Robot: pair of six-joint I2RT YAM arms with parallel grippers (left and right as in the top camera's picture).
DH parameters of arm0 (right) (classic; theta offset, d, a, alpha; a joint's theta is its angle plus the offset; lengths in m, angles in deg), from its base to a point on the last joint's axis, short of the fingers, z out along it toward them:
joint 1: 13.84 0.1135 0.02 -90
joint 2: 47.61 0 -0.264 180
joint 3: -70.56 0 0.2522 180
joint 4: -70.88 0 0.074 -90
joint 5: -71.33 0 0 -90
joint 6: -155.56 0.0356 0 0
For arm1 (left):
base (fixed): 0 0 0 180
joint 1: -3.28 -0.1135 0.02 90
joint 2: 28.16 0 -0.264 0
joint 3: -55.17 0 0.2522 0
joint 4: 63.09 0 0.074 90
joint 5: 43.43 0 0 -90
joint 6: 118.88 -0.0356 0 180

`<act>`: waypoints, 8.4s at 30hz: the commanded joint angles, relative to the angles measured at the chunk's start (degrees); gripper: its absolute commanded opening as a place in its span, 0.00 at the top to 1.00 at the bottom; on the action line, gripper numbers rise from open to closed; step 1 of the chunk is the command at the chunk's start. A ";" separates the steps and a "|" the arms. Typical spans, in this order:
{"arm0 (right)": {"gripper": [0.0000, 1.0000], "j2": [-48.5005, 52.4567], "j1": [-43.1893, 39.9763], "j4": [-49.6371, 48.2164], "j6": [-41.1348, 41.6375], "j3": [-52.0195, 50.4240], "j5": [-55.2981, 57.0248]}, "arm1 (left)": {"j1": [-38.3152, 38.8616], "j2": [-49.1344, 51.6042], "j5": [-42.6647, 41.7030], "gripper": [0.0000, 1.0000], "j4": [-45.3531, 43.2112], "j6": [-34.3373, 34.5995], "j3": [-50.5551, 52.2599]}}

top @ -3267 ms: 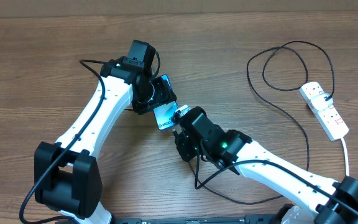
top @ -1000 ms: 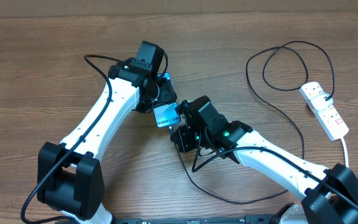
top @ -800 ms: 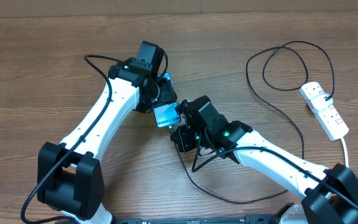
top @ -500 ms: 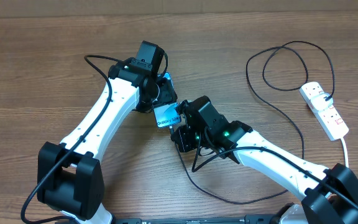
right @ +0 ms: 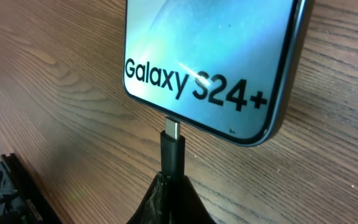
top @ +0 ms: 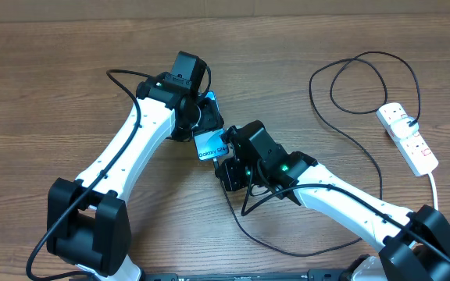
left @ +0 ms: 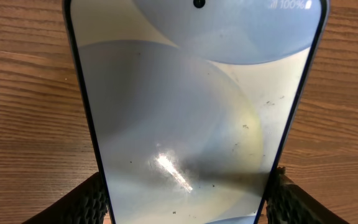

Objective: Plug charger to phone and switch on socket

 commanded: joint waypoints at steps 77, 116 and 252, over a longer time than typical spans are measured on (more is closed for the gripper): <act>0.96 1.09 0.09 -8.07 0.28 1.79 5.05 | 1.40 0.28 -0.90 0.71 0.33 -1.14 -1.57; 0.30 -17.94 -1.73 12.07 2.38 0.79 7.32 | 1.33 0.28 0.50 0.71 -1.14 3.63 -1.57; 0.21 -28.96 -2.86 31.63 12.96 2.49 32.76 | 5.46 10.14 -2.89 0.72 -5.42 -6.62 -1.57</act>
